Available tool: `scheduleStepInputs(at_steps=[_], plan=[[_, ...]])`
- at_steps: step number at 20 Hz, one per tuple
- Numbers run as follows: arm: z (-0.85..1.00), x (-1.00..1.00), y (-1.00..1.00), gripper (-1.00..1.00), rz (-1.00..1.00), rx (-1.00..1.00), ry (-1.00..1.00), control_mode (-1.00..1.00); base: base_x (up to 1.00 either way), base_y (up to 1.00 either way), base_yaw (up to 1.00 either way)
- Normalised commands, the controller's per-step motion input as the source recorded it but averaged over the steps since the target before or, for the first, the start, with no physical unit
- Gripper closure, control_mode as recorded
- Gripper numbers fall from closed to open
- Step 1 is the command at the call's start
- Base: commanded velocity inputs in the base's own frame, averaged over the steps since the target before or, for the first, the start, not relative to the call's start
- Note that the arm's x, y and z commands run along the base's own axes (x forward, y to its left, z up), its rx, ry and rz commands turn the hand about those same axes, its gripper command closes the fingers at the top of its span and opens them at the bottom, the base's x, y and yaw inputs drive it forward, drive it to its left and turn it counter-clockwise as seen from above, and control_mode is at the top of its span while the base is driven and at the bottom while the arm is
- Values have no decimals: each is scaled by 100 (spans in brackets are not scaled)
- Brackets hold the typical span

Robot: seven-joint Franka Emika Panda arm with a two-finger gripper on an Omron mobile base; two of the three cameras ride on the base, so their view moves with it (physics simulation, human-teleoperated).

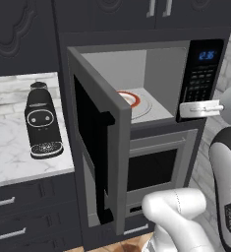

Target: Transport the chicken drumstick from the fridge to the microwave and turn on the microwave.

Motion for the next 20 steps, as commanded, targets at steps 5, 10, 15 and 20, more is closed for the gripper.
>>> scheduleStepInputs(at_steps=[5, 10, 15, 20], plan=[[18, -30, 0, 100, 0, -5, 3, -100, 0, 0, 0], [12, -33, 0, 100, 0, -7, 5, -100, 0, 0, 0], [11, -32, 0, 100, 0, -5, 7, -100, 0, 0, 0], [2, -24, 0, 100, 0, -1, 1, -100, 0, 0, 0]])
